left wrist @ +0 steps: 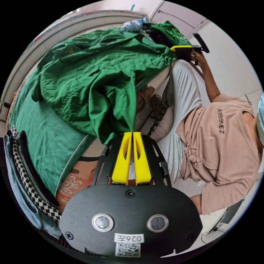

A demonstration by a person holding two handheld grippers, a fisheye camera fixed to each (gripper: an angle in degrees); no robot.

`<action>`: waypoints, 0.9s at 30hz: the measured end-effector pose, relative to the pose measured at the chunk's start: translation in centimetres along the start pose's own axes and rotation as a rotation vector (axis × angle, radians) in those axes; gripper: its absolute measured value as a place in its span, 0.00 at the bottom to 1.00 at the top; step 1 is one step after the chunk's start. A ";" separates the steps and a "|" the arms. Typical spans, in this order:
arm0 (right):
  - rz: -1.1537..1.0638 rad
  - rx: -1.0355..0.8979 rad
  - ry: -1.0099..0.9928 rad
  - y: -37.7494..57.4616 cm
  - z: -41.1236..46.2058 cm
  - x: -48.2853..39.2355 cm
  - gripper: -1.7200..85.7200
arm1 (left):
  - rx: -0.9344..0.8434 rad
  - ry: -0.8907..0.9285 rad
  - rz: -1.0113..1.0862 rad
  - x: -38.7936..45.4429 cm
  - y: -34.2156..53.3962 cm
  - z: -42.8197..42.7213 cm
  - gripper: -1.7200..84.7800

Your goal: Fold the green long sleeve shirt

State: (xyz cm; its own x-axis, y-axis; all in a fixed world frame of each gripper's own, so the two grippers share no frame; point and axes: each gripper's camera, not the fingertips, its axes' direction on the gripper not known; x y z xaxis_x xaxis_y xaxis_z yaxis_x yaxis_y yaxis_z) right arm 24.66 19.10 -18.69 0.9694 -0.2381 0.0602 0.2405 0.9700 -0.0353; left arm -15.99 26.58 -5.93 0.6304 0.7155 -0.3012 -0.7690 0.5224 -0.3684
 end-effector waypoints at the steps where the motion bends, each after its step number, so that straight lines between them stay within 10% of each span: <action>1: -0.095 0.083 -0.053 -1.3 -1.2 -3.9 0.04 | 0.081 -0.030 -0.024 0.0 1.3 -2.1 0.02; 10: -0.589 -0.035 -0.490 -11.4 6.3 -30.6 0.08 | 0.215 -0.057 -0.143 -0.5 8.2 -5.6 0.21; 13: -0.591 -0.098 -0.369 -13.5 10.2 -35.5 0.10 | 0.072 -0.017 -0.160 -3.1 5.9 -2.4 0.20; 16: -0.585 -0.102 -0.298 -13.2 10.2 -36.2 0.02 | -0.086 -0.029 -0.157 -4.0 5.6 -0.7 0.03; 27: -0.453 0.075 -0.589 -8.7 0.1 -29.0 0.06 | 0.492 0.052 -0.096 -1.9 20.2 -15.5 0.02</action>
State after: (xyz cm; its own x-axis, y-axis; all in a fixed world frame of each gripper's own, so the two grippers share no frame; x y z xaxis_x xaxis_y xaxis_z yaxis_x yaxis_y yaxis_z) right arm -5.56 17.55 -20.01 0.5841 -0.5698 0.5781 0.5853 0.7891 0.1864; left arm -31.11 28.58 -26.47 0.6954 0.6361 -0.3344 -0.6586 0.7503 0.0576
